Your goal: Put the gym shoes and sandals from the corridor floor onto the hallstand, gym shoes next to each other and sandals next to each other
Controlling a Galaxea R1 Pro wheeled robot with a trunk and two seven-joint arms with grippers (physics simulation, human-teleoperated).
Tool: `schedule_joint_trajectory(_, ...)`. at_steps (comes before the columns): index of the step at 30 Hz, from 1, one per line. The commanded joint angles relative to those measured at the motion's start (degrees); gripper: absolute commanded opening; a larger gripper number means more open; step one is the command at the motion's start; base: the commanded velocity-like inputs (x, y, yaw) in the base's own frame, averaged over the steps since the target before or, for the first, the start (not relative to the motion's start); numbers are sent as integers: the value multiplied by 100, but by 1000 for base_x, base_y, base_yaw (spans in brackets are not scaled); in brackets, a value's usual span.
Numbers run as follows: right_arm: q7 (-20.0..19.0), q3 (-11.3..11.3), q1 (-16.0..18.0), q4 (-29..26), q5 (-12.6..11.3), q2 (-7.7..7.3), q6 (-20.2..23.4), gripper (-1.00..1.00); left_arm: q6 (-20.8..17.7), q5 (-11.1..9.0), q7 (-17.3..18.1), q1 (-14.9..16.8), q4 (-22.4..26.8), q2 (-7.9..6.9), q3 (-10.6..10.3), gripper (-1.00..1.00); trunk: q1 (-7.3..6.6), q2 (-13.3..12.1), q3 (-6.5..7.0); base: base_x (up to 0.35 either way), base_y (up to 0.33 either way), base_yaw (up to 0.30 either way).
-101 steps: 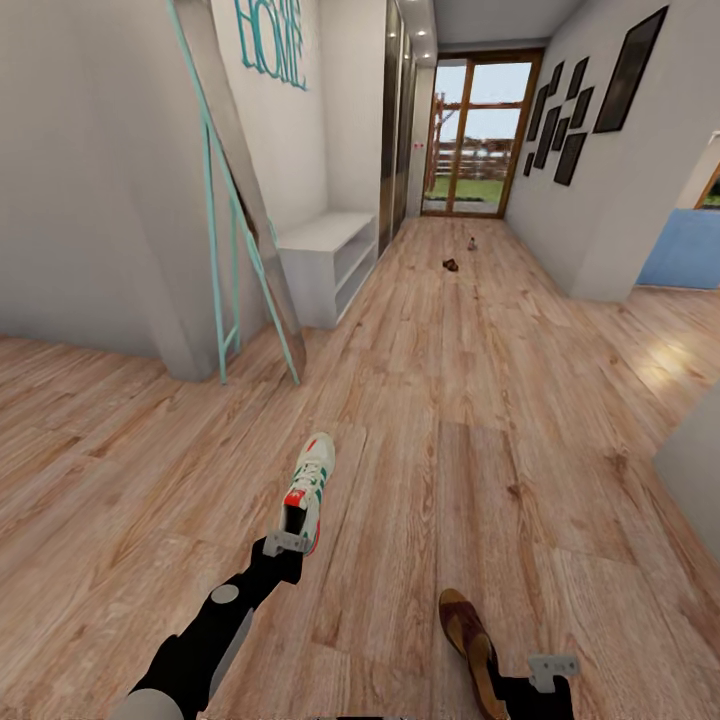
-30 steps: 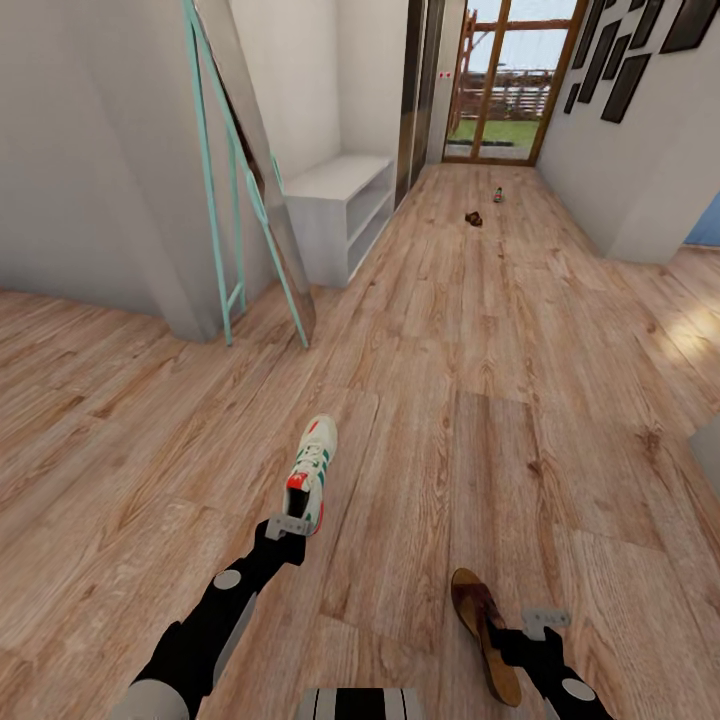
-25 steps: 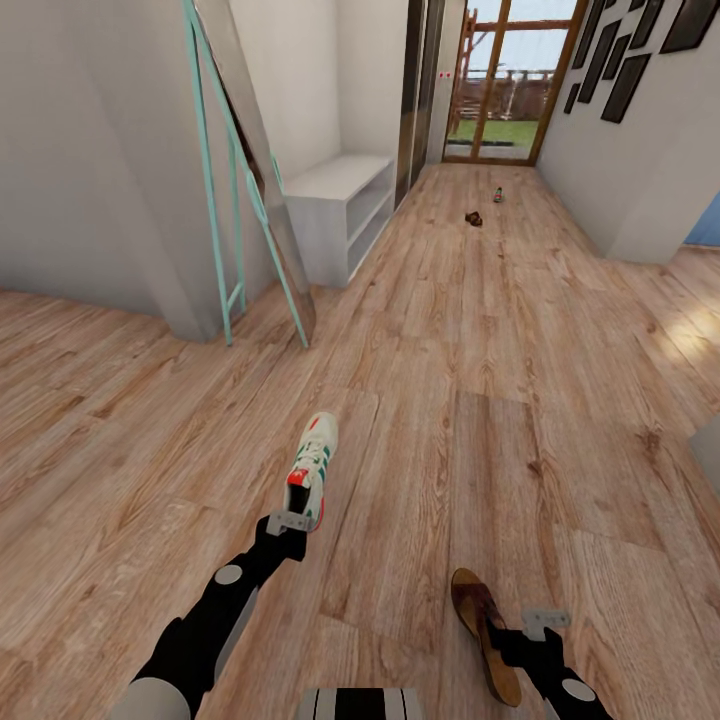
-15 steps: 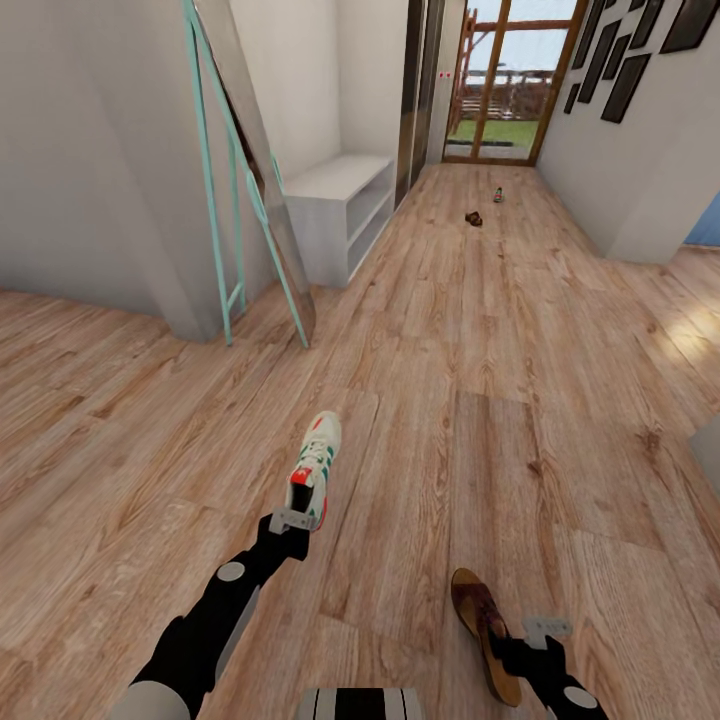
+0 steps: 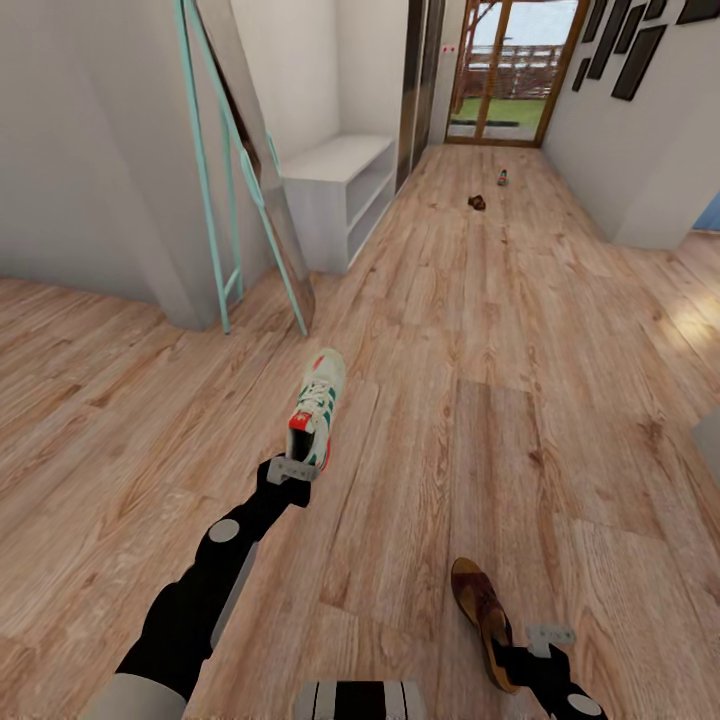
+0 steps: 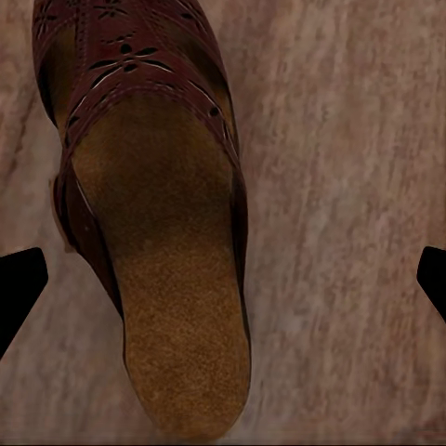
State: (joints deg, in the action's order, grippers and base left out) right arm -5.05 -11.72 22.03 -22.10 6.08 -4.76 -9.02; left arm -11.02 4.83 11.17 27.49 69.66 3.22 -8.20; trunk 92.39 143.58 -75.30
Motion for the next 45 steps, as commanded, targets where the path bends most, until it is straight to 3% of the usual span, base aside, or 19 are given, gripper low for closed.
schedule_joint_trajectory(1,-37,-49,4,4,58,3,-21,100,-26,48,25,2,10,3,8,-100,1,3,-35,0,0,0)
schedule_joint_trajectory(37,-30,-49,4,-17,51,-2,-27,100,-14,9,25,2,12,3,53,-100,94,51,-1153,0,0,0)
schedule_joint_trajectory(45,-15,-49,4,-21,51,2,-151,100,28,9,19,2,12,-1,69,-100,94,51,-1172,0,0,0)
